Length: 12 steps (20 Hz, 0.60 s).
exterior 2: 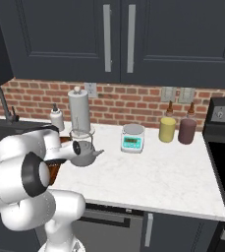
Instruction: Pick the kettle from the counter and place it on the tray. Then pick the mug from the cabinet and place it on the tray. Then close the cabinet doors.
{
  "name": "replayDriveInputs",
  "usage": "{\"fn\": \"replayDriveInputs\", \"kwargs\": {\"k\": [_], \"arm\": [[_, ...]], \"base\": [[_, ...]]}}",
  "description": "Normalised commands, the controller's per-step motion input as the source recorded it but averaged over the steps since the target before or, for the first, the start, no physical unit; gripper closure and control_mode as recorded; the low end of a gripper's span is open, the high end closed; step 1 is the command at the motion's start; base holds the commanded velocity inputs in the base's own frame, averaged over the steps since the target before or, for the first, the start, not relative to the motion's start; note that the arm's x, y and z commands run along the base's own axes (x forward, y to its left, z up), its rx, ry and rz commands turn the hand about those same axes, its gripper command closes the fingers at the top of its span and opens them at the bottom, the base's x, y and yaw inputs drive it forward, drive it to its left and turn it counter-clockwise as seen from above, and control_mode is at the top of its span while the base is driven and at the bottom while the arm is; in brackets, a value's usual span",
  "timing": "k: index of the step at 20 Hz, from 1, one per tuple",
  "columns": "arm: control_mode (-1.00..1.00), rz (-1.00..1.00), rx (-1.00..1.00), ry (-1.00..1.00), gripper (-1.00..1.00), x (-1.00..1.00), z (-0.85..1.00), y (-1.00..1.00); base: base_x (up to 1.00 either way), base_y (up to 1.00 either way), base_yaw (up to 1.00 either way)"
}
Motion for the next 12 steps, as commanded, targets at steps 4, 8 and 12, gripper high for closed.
{"fn": "replayDriveInputs", "kwargs": {"k": [4,8,12], "arm": [[-1.0,0.0,0.0,0.0,1.0,0.0,-0.24,-0.21],[-1.0,0.0,0.0,0.0,-1.0,0.0,-0.26,-0.28],[-1.0,0.0,0.0,0.0,-1.0,-0.05,-0.23,-0.3]], "base": [[0.0,0.0,0.0],[0.0,0.0,0.0],[0.0,0.0,0.0]]}}
